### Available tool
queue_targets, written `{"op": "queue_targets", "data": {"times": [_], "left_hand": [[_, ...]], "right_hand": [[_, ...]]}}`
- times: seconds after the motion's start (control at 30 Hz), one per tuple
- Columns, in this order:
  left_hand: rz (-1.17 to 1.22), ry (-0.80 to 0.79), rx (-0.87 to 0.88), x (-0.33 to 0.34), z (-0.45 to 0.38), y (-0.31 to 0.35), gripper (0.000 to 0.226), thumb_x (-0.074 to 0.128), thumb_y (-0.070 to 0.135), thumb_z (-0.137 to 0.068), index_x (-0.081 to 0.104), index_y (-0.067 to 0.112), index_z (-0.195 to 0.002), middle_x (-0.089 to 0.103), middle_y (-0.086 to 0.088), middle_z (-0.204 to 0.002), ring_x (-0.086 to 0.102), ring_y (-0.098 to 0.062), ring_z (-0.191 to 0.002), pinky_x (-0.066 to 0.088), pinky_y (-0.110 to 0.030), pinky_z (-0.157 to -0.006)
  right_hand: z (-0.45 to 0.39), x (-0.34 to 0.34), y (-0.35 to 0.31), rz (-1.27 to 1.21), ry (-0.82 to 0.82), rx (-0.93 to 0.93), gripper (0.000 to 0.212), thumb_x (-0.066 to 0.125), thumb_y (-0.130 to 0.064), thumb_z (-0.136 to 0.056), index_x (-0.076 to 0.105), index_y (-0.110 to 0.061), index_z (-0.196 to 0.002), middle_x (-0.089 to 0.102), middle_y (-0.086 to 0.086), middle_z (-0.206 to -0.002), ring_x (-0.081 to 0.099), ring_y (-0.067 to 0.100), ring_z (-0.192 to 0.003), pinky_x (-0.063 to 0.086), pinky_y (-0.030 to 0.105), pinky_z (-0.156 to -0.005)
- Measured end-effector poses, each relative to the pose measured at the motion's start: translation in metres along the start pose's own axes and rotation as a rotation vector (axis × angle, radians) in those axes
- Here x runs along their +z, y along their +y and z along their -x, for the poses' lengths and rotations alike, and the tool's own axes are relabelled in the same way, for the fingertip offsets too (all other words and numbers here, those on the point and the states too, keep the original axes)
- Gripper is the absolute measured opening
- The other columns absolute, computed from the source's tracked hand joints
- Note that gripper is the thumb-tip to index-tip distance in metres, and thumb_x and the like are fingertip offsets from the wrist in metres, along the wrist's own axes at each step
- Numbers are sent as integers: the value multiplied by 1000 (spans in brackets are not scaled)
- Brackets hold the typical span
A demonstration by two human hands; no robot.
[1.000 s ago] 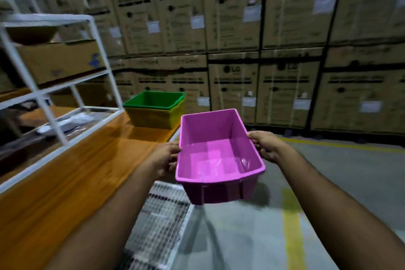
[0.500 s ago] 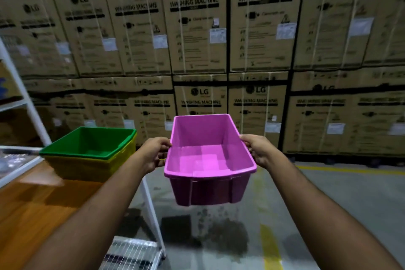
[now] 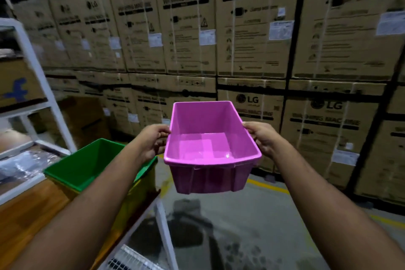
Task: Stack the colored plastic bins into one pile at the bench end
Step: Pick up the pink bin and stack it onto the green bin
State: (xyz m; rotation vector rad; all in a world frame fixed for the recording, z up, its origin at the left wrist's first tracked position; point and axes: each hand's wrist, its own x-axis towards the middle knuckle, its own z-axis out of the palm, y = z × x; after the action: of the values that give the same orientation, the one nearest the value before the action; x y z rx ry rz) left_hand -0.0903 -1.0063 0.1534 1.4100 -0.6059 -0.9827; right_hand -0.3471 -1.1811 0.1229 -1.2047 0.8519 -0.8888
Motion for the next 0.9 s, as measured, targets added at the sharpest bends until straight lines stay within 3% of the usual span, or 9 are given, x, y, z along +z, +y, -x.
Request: {"op": "queue_targets", "data": {"times": [0.17, 0.27, 0.33, 0.5, 0.63, 0.77, 0.9], "left_hand": [[51, 191, 42, -39, -47, 16, 15, 50, 11, -88, 59, 14, -76, 56, 3, -51, 48, -6, -36, 44, -15, -39], [92, 334, 64, -65, -57, 27, 18, 48, 11, -87, 57, 15, -72, 53, 6, -45, 42, -5, -32, 42, -14, -38], [145, 449, 91, -82, -55, 33, 19, 47, 8, -87, 58, 14, -72, 53, 2, -52, 44, -6, -31, 40, -14, -36], [173, 649, 127, -115, -26, 41, 21, 47, 7, -86, 55, 15, -69, 57, 4, -47, 50, -8, -34, 43, -16, -39], [160, 793, 125, -144, 1, 43, 15, 48, 9, -84, 56, 16, -74, 55, 2, -58, 52, -9, -43, 41, -22, -49], [171, 879, 113, -167, 23, 45, 17, 48, 9, -84, 55, 15, -70, 54, 3, -50, 50, -10, -44, 41, -22, -51], [197, 951, 125, -184, 32, 41, 19, 48, 8, -82, 48, 16, -65, 46, 4, -47, 46, -10, -42, 41, -21, -50]], "right_hand": [[-106, 62, -4, -22, -232, 33, 11, 65, -12, -89, 70, -2, -88, 63, 0, -48, 53, 6, -34, 39, 17, -32], [-152, 112, -10, -22, -394, 73, 19, 65, -14, -88, 70, -1, -102, 66, 7, -67, 58, 13, -49, 48, 23, -44], [-178, 148, -13, -15, -505, 105, 24, 65, -14, -88, 69, -1, -108, 66, 10, -76, 60, 14, -52, 50, 24, -48], [-204, 234, -21, -12, -793, 173, 12, 65, -14, -89, 71, -5, -93, 69, 3, -63, 61, 11, -49, 52, 20, -47], [-204, 289, -17, 35, -969, 192, 13, 63, -15, -91, 66, -6, -83, 56, -4, -48, 50, 3, -34, 40, 14, -34], [-196, 333, -8, 24, -1068, 230, 13, 62, -14, -92, 65, -4, -100, 53, 7, -74, 58, 10, -48, 49, 18, -42], [-187, 359, 0, 55, -1126, 230, 11, 61, -13, -93, 63, -5, -99, 49, 7, -76, 52, 16, -63, 53, 21, -48]]}}
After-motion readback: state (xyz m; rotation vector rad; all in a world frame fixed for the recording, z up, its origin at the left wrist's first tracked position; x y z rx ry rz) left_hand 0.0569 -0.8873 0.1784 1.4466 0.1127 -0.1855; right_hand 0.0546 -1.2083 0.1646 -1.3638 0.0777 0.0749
